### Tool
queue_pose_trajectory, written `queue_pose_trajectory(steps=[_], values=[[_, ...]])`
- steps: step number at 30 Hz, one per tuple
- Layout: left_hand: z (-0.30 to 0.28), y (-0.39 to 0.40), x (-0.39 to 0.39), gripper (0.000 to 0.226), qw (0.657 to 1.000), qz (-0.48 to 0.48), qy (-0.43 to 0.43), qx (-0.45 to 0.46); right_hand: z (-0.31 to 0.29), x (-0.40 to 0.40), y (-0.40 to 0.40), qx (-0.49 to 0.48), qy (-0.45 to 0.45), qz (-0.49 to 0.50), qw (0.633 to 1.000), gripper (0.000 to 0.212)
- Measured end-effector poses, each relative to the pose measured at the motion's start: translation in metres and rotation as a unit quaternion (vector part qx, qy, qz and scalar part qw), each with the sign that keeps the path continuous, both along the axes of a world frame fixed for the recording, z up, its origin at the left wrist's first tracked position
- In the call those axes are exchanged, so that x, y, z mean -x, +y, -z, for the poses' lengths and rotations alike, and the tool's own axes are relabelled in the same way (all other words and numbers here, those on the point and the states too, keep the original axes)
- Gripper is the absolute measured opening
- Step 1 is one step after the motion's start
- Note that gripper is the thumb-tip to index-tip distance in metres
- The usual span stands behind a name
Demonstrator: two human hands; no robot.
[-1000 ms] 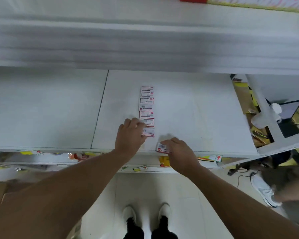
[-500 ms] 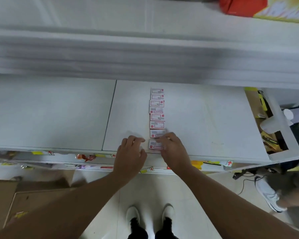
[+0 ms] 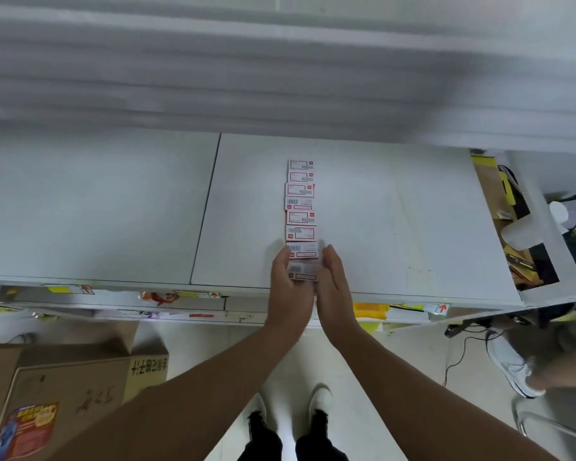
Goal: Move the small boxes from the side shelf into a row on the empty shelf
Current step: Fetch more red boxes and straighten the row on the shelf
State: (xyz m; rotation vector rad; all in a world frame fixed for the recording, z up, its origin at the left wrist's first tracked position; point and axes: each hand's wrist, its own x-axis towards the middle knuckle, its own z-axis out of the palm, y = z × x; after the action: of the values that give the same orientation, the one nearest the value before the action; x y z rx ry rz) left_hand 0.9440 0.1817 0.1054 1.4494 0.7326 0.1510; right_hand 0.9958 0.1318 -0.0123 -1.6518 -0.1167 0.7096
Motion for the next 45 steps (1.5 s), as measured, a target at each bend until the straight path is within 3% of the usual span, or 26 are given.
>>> queue_pose_trajectory(steps=[3,5,9,12,18,28,35,38,41,45], values=[[0.022,0.001,-0.007,0.062,0.994,-0.105,0.017,-0.007,-0.031,0.006,0.002,-0.029,0.039,0.032,0.998,0.041],[0.055,0.012,-0.008,0.058,0.992,-0.119,0.022,0.017,-0.063,0.007,0.001,-0.036,0.016,0.068,0.997,0.044],[0.049,0.017,-0.014,0.043,0.987,-0.146,0.000,0.067,-0.055,0.002,0.008,-0.030,-0.025,0.047,0.998,0.043],[0.045,0.023,-0.019,0.047,0.978,-0.173,0.000,0.114,-0.054,-0.009,0.011,-0.038,-0.038,0.047,0.997,0.042],[0.041,0.037,-0.036,0.058,0.982,-0.154,0.018,0.103,-0.050,-0.027,0.024,-0.028,-0.036,0.050,0.998,0.037],[0.037,0.066,-0.068,0.033,0.989,-0.133,0.032,0.062,-0.055,-0.071,0.039,0.014,-0.036,0.015,0.999,0.037],[0.038,0.076,-0.072,0.035,0.994,-0.096,0.026,0.048,-0.065,-0.080,0.037,0.044,-0.027,0.025,0.998,0.028],[0.041,0.080,-0.062,0.034,0.996,-0.070,0.053,0.002,-0.075,-0.073,0.024,0.071,-0.047,0.036,0.996,0.034],[0.042,0.086,-0.042,0.054,0.990,-0.036,0.108,-0.083,-0.077,-0.067,0.008,0.103,-0.087,0.011,0.991,0.044],[0.035,0.087,-0.004,0.053,0.970,0.033,0.153,-0.188,-0.083,-0.064,-0.013,0.146,-0.135,-0.051,0.979,0.033]])
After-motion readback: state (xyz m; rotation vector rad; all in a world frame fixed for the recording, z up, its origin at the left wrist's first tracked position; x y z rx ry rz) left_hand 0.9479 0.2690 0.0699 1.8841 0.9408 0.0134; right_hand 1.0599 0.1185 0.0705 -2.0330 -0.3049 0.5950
